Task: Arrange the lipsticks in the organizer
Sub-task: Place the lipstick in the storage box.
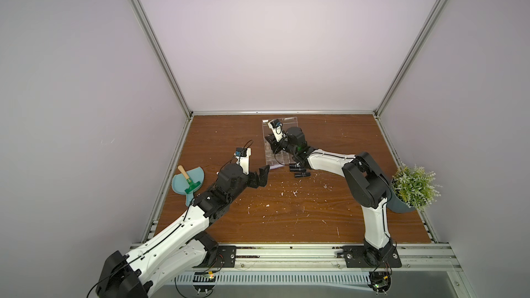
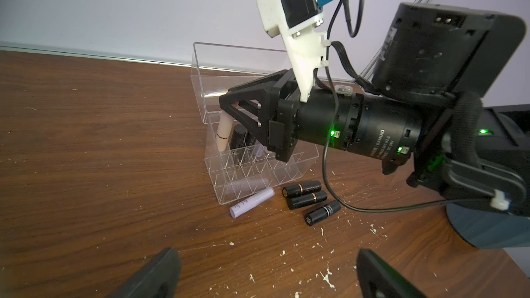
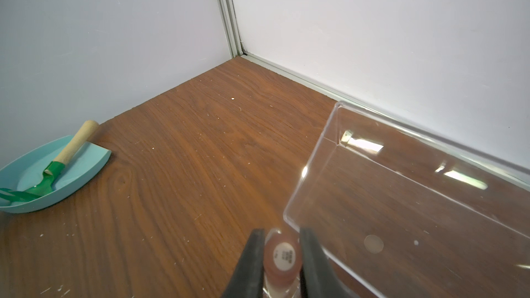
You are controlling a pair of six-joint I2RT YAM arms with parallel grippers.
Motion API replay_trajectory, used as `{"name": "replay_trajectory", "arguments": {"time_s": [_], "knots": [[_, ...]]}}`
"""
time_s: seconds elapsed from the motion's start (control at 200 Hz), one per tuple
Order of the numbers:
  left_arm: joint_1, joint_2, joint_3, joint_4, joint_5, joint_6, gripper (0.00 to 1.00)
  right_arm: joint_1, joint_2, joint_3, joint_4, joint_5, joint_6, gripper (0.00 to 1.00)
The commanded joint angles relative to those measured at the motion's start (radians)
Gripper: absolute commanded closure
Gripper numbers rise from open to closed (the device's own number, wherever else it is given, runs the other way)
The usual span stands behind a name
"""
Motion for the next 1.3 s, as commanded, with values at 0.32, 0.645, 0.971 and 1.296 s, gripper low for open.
{"name": "replay_trajectory", "arguments": {"time_s": [0.32,0.645,0.971,1.296], "knots": [[0.013,0.005,0.004,0.015,0.003,0.013,0.00,0.002,-0.008,0.017,0.037,0.017,-0.002,0.81],[0.013,0.020,0.015,0.021,0.010,0.013,0.00,0.000,-0.005,0.009,0.018,0.014,0.011,0.78],[0.013,0.024,0.025,0.019,0.016,0.014,0.01,0.000,-0.011,-0.007,0.008,0.006,0.024,0.71],[0.013,0.027,0.047,0.003,0.020,0.019,0.01,0.000,-0.012,0.000,0.002,0.010,0.024,0.68]]}}
